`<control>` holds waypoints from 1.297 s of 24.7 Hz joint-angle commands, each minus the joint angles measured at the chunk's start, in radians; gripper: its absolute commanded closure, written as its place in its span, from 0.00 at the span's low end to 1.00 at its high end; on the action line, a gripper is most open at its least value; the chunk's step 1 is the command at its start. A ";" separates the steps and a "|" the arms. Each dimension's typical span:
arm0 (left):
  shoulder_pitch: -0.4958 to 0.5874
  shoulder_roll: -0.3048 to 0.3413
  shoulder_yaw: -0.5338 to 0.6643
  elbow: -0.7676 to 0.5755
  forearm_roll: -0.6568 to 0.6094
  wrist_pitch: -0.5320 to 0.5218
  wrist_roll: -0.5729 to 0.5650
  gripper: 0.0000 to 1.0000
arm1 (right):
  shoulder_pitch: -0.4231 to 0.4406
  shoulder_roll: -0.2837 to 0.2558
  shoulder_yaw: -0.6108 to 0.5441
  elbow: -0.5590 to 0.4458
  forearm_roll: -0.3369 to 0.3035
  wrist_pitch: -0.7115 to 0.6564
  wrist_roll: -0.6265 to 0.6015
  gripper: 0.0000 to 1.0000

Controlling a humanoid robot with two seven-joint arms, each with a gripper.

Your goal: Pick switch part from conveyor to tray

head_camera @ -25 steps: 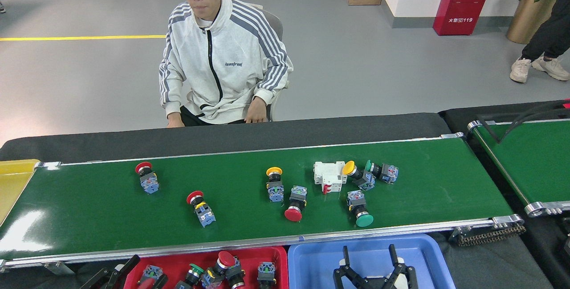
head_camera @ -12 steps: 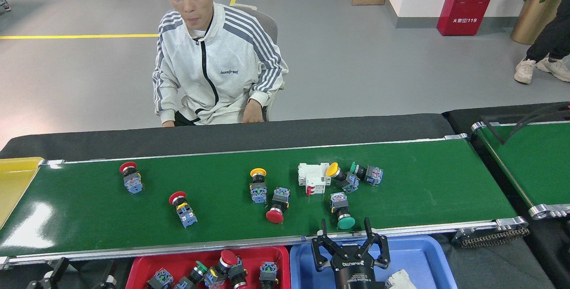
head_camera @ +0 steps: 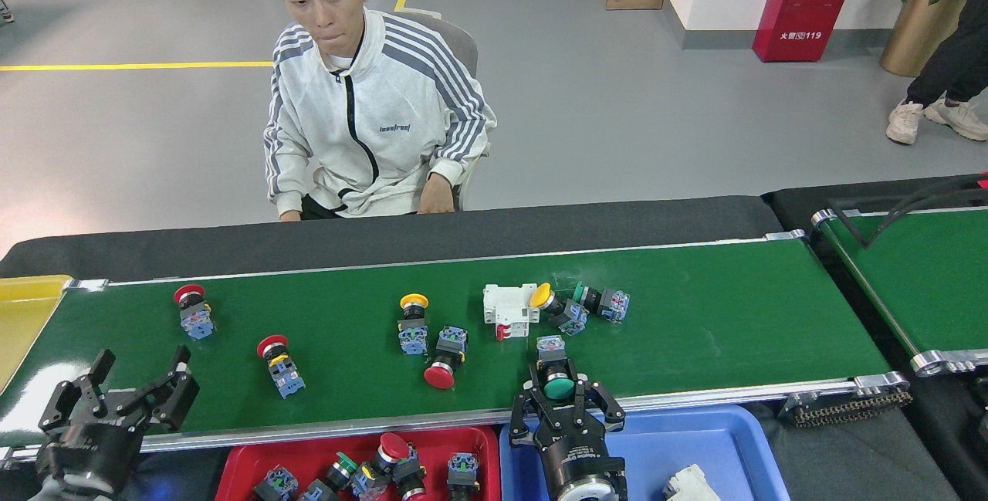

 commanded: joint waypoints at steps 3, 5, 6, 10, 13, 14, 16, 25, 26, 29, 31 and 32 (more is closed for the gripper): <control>-0.094 0.065 -0.075 0.124 -0.001 0.074 0.005 0.00 | -0.013 -0.013 0.161 -0.076 0.024 -0.040 -0.004 0.99; -0.137 0.065 -0.089 0.184 -0.003 0.105 0.005 0.00 | -0.013 -0.013 0.260 -0.102 0.055 -0.098 -0.011 0.95; -0.153 0.066 -0.093 0.209 -0.003 0.117 0.005 0.00 | -0.015 -0.011 0.296 -0.105 0.067 -0.126 -0.016 0.81; -0.257 0.075 -0.101 0.353 -0.007 0.206 0.005 0.00 | -0.016 0.021 0.398 -0.100 0.099 -0.181 -0.036 0.03; -0.326 0.105 -0.110 0.476 -0.007 0.266 0.035 0.08 | -0.024 0.015 0.392 -0.102 0.098 -0.181 -0.039 0.02; -0.341 0.117 -0.136 0.517 -0.007 0.295 0.078 0.13 | -0.027 0.013 0.392 -0.106 0.096 -0.181 -0.039 0.02; -0.366 0.147 -0.202 0.594 -0.006 0.376 0.147 0.19 | -0.020 0.009 0.378 -0.126 0.095 -0.170 -0.043 0.02; -0.401 0.172 -0.245 0.678 0.008 0.375 0.184 0.73 | 0.191 -0.054 0.029 -0.194 0.093 0.015 -0.267 0.02; -0.396 0.175 -0.247 0.678 0.008 0.365 0.184 0.74 | 0.204 -0.054 0.009 -0.194 0.090 0.052 -0.283 0.02; -0.380 0.175 -0.247 0.690 0.008 0.332 0.184 0.74 | 0.209 -0.059 -0.076 -0.188 0.086 0.094 -0.281 0.02; -0.377 0.175 -0.247 0.690 0.008 0.307 0.184 0.74 | 0.194 -0.059 -0.102 -0.180 0.084 0.089 -0.275 0.02; -0.375 0.175 -0.248 0.690 0.008 0.296 0.184 0.73 | 0.175 -0.059 -0.103 -0.171 0.083 0.072 -0.272 0.02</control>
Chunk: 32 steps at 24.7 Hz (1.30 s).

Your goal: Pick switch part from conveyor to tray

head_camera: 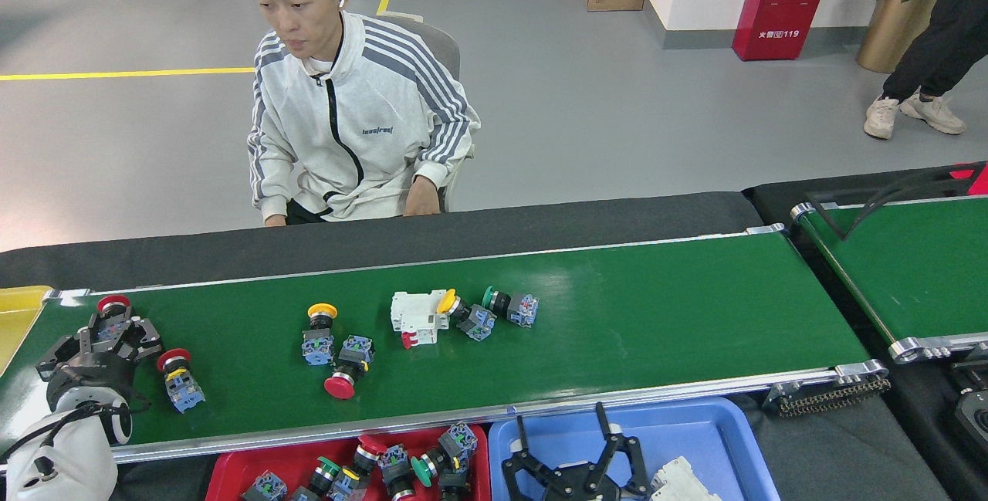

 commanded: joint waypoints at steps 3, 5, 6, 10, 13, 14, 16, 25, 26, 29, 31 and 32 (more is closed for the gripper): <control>0.027 0.007 -0.006 -0.002 0.000 -0.051 0.000 0.75 | -0.133 -0.006 -0.009 0.052 -0.001 -0.142 0.056 0.02; 0.047 0.007 -0.003 -0.013 0.008 -0.088 0.000 0.83 | -0.197 0.000 -0.017 0.107 -0.010 -0.239 0.119 0.02; 0.051 0.006 0.005 -0.025 0.017 -0.108 0.000 0.87 | -0.236 0.000 -0.028 0.141 -0.033 -0.291 0.152 0.02; 0.085 0.030 0.005 -0.214 0.126 -0.180 0.000 0.94 | -0.354 0.000 -0.031 0.259 -0.147 -0.456 0.225 0.02; 0.190 0.042 0.005 -0.428 0.197 -0.227 -0.011 0.95 | -0.424 0.009 -0.029 0.335 -0.205 -0.562 0.230 0.02; 0.232 0.044 0.005 -0.502 0.206 -0.255 -0.012 0.95 | -0.450 0.020 -0.029 0.374 -0.222 -0.602 0.230 0.02; 0.334 0.044 0.011 -0.645 0.209 -0.375 -0.014 0.94 | -0.501 0.041 -0.031 0.446 -0.237 -0.637 0.230 0.02; 0.845 0.029 0.062 -1.209 0.299 -0.682 -0.066 0.56 | -0.681 0.153 -0.021 0.731 -0.242 -0.745 0.219 0.02; 0.854 0.023 0.057 -1.221 0.296 -0.682 -0.066 0.36 | -0.699 0.153 -0.017 0.754 -0.245 -0.745 0.217 0.02; 0.864 0.009 -0.019 -1.244 0.292 -0.682 -0.066 0.27 | -0.727 0.153 0.015 0.782 -0.275 -0.749 0.219 0.02; 0.868 0.009 -0.050 -1.246 0.292 -0.682 -0.066 0.23 | -0.737 0.155 0.028 0.820 -0.277 -0.748 0.219 0.02; 0.869 0.007 -0.061 -1.251 0.292 -0.682 -0.066 0.22 | -0.742 0.155 0.029 0.843 -0.277 -0.749 0.219 0.02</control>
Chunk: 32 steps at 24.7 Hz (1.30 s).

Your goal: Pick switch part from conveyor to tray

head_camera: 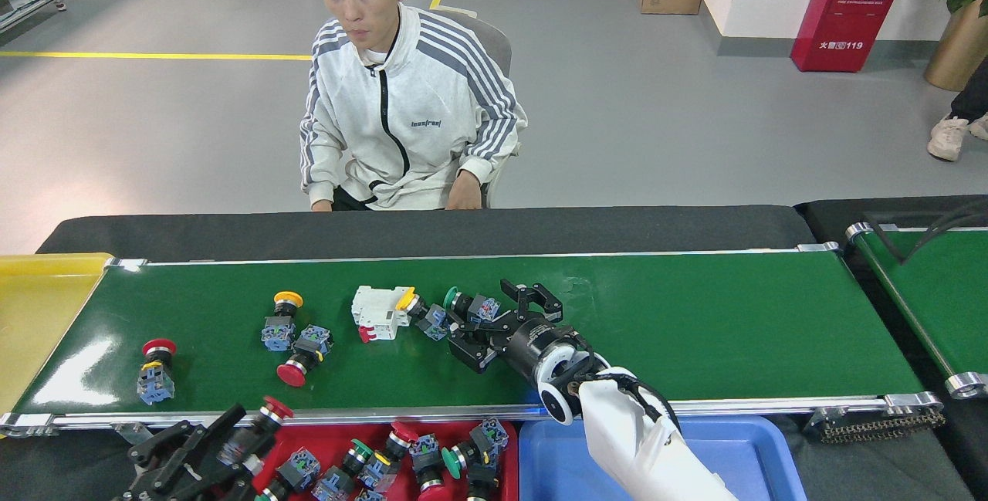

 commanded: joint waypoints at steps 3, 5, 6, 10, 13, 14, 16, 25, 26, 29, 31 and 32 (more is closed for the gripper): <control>0.004 -0.007 -0.026 -0.025 -0.006 -0.005 -0.007 0.00 | -0.035 0.006 0.004 0.045 -0.011 -0.006 -0.008 0.04; -0.010 -0.018 -0.023 -0.019 -0.003 -0.005 -0.010 0.00 | -0.038 0.006 0.010 0.051 -0.011 -0.006 -0.007 0.09; -0.024 -0.020 -0.015 -0.016 -0.003 -0.005 -0.010 0.00 | -0.041 0.006 0.012 0.053 -0.008 -0.006 -0.007 0.20; -0.060 -0.032 0.037 0.056 -0.003 0.304 -0.010 0.00 | -0.046 0.006 0.079 0.053 -0.010 -0.002 -0.010 0.76; -0.093 -0.020 0.072 0.175 -0.003 0.504 -0.009 0.00 | -0.046 0.006 0.102 0.048 -0.008 0.003 -0.030 0.99; -0.096 -0.012 0.095 0.204 -0.003 0.502 -0.009 0.00 | -0.046 0.006 0.108 0.047 -0.007 0.003 -0.043 0.99; -0.099 0.011 0.160 0.270 -0.001 0.501 -0.009 0.00 | -0.044 0.006 0.121 0.036 -0.007 0.006 -0.056 0.99; -0.225 0.091 0.192 0.454 0.000 0.493 -0.009 0.00 | 0.103 -0.027 0.322 -0.354 0.012 -0.048 -0.060 0.89; -0.255 0.112 0.183 0.489 0.000 0.493 -0.009 0.00 | 0.128 -0.030 0.358 -0.390 0.021 -0.046 -0.060 0.66; -0.326 0.152 0.166 0.598 -0.001 0.449 -0.009 0.00 | 0.195 -0.008 0.398 -0.416 0.046 -0.042 -0.059 0.03; -0.384 0.154 0.164 0.689 -0.004 0.430 -0.009 0.00 | 0.207 -0.001 0.398 -0.423 0.047 -0.046 -0.060 0.01; -0.409 0.157 0.164 0.735 -0.004 0.430 -0.009 0.00 | 0.207 -0.003 0.395 -0.427 0.047 -0.045 -0.060 0.01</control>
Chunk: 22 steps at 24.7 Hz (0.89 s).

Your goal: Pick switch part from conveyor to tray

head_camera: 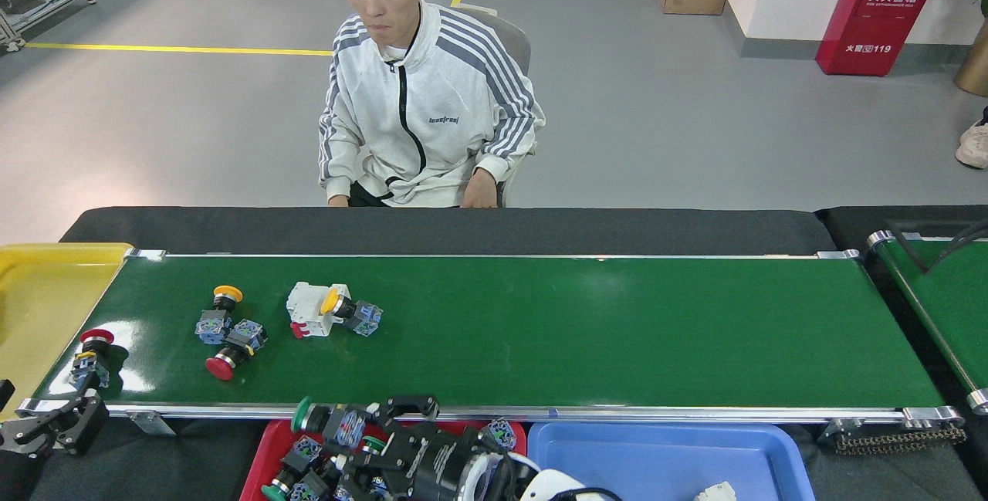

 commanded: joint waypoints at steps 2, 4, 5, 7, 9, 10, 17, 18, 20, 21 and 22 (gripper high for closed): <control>-0.071 0.026 -0.006 0.105 -0.002 -0.018 0.004 0.00 | -0.007 0.009 -0.016 -0.031 -0.001 0.001 -0.007 0.01; -0.109 0.046 -0.028 0.165 -0.002 -0.015 0.005 0.01 | 0.006 -0.002 -0.055 -0.105 -0.005 0.010 -0.002 0.01; -0.119 0.050 -0.034 0.192 -0.002 -0.009 0.008 0.02 | 0.030 -0.027 -0.104 -0.155 -0.005 0.028 0.001 0.01; -0.151 0.049 -0.039 0.252 -0.002 0.000 0.014 0.20 | 0.121 -0.094 -0.217 -0.267 -0.002 0.125 0.019 0.02; -0.169 0.049 -0.039 0.295 0.001 -0.006 0.025 0.61 | 0.214 -0.180 -0.311 -0.392 -0.001 0.238 0.023 0.03; -0.171 0.050 -0.039 0.303 0.003 -0.006 0.038 0.70 | 0.251 -0.217 -0.346 -0.429 0.001 0.285 0.021 0.03; -0.160 0.053 -0.042 0.301 0.000 -0.052 0.157 0.93 | 0.581 -0.370 -0.725 -0.544 -0.004 0.591 -0.157 0.02; -0.151 0.053 -0.040 0.293 0.001 -0.084 0.166 0.94 | 0.627 -0.370 -0.791 -0.547 -0.005 0.585 -0.162 0.02; -0.116 0.044 -0.040 0.234 0.003 -0.170 0.177 0.94 | 0.693 -0.372 -0.888 -0.554 -0.005 0.558 -0.168 0.01; -0.077 0.043 -0.040 0.166 0.003 -0.228 0.177 0.94 | 0.720 -0.372 -0.931 -0.557 -0.007 0.533 -0.169 0.02; -0.028 0.040 -0.031 0.097 0.008 -0.282 0.177 0.94 | 0.743 -0.372 -0.970 -0.559 -0.007 0.510 -0.171 0.01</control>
